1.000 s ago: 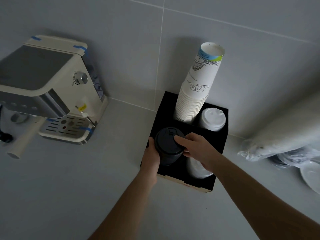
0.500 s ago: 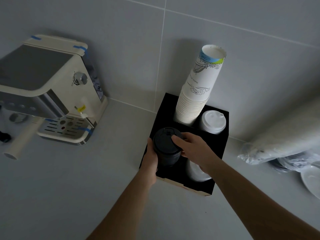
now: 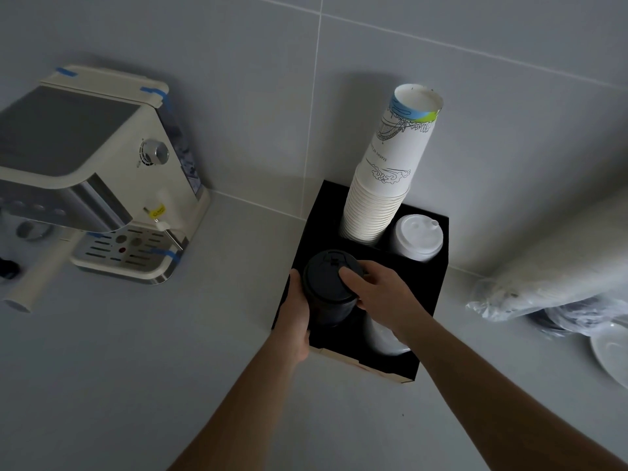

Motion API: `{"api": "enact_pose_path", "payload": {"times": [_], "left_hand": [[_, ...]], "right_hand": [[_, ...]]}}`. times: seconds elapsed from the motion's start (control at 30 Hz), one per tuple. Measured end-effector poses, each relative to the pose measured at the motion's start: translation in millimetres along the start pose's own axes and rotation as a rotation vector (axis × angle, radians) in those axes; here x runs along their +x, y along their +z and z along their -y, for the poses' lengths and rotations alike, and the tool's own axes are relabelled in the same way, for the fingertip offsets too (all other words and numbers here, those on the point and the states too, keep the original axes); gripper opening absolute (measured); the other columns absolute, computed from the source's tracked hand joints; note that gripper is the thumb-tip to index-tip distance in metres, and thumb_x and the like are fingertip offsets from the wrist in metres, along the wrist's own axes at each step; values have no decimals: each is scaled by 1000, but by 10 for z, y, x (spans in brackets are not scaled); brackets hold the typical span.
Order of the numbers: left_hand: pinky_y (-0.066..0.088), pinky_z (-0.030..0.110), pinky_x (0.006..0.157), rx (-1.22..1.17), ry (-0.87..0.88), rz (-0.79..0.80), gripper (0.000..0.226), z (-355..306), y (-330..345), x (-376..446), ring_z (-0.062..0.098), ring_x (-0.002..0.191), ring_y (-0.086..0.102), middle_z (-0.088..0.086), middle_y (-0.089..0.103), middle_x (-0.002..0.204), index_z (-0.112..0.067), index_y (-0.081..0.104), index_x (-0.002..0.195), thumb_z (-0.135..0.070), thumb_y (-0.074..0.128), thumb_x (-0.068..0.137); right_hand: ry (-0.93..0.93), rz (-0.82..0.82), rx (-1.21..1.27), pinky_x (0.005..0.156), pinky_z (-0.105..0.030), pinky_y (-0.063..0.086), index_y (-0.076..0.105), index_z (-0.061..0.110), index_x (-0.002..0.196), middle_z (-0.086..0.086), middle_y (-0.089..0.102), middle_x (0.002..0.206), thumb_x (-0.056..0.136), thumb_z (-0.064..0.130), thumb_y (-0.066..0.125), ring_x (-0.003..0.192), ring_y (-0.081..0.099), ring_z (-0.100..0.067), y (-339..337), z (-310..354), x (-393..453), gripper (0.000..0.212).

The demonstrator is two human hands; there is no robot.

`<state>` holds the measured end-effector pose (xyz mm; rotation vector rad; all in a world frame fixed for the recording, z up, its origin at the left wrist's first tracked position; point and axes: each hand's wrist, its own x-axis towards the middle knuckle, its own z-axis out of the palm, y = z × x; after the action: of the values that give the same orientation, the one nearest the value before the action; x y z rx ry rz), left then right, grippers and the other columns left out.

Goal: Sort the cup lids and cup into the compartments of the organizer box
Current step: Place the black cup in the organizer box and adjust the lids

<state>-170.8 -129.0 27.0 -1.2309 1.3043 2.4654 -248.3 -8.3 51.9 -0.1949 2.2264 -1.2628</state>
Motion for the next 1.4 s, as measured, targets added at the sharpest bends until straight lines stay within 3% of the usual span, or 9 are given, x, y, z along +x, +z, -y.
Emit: {"api": "enact_pose_path", "payload": {"times": [0.2, 0.27, 0.33, 0.4, 0.6, 0.9, 1.13, 1.27, 1.4], "left_hand": [[33, 36, 112, 185, 223, -31, 68, 120, -62, -137, 9, 128, 45, -12, 50, 140, -32, 42, 142, -70, 36, 86], [44, 36, 106, 270, 308, -16, 67, 129, -52, -185, 9, 122, 55, -8, 57, 134, -30, 48, 136, -69, 49, 81], [51, 30, 96, 281, 341, 19, 43, 87, -25, -213, 8, 111, 62, -7, 63, 124, -28, 54, 127, -45, 60, 88], [51, 31, 94, 317, 349, 30, 32, 11, -28, -198, 10, 108, 63, -9, 65, 117, -33, 56, 119, -35, 64, 87], [50, 42, 100, 416, 285, 111, 48, -121, -123, -90, 15, 110, 65, -9, 70, 116, -41, 63, 117, -47, 71, 70], [48, 38, 100, 438, 241, 155, 36, -192, -147, -29, 12, 110, 64, -9, 70, 116, -46, 65, 110, -40, 71, 75], [47, 6, 49, 407, 205, 214, 28, -352, -190, -85, -11, 69, 67, -14, 69, 98, -29, 63, 115, -20, 62, 89], [52, 17, 67, 371, 235, 149, 32, -284, -166, -119, 6, 96, 68, -4, 71, 109, -28, 65, 117, -27, 67, 85], [50, 25, 75, 260, 259, 65, 42, -185, -121, -155, 12, 99, 66, -1, 69, 116, -22, 63, 122, -32, 69, 82]], "right_hand": [[27, -55, 14, 88, -45, 59, 69, 26, 105, 4, 74, 97, 78, 59, 65, 90, 70, -18, -22, -35, -13, 42], [54, -52, 86, 89, -47, 59, 69, 26, 101, 2, 75, 99, 67, 64, 67, 94, 72, -19, -9, -23, -12, 51], [64, -52, 114, 89, -48, 59, 68, 24, 98, 0, 74, 100, 60, 66, 66, 95, 72, -20, 11, -25, -22, 57], [76, -45, 118, 90, -49, 59, 67, 21, 99, -4, 74, 100, 68, 58, 67, 95, 72, -24, 11, -30, -48, 48], [108, -35, 176, 93, -47, 58, 69, 13, 97, -14, 74, 101, 87, 32, 68, 100, 71, -32, -60, -53, -80, 20], [107, -99, 247, 89, -54, 58, 71, 18, 94, -13, 76, 96, 62, 57, 71, 93, 73, -34, 69, -67, -132, 51], [71, -224, 159, 85, -46, 60, 66, 24, 87, -1, 73, 87, 82, 53, 63, 86, 71, -20, 247, -57, -261, 30], [133, -160, 276, 88, -45, 59, 65, 25, 91, -3, 74, 96, 72, 54, 70, 93, 72, -23, 193, -16, -262, 35], [194, -65, 454, 70, -25, 56, 66, 9, 113, -10, 72, 105, 90, 23, 67, 92, 71, -21, 90, 41, -289, 27]]}}
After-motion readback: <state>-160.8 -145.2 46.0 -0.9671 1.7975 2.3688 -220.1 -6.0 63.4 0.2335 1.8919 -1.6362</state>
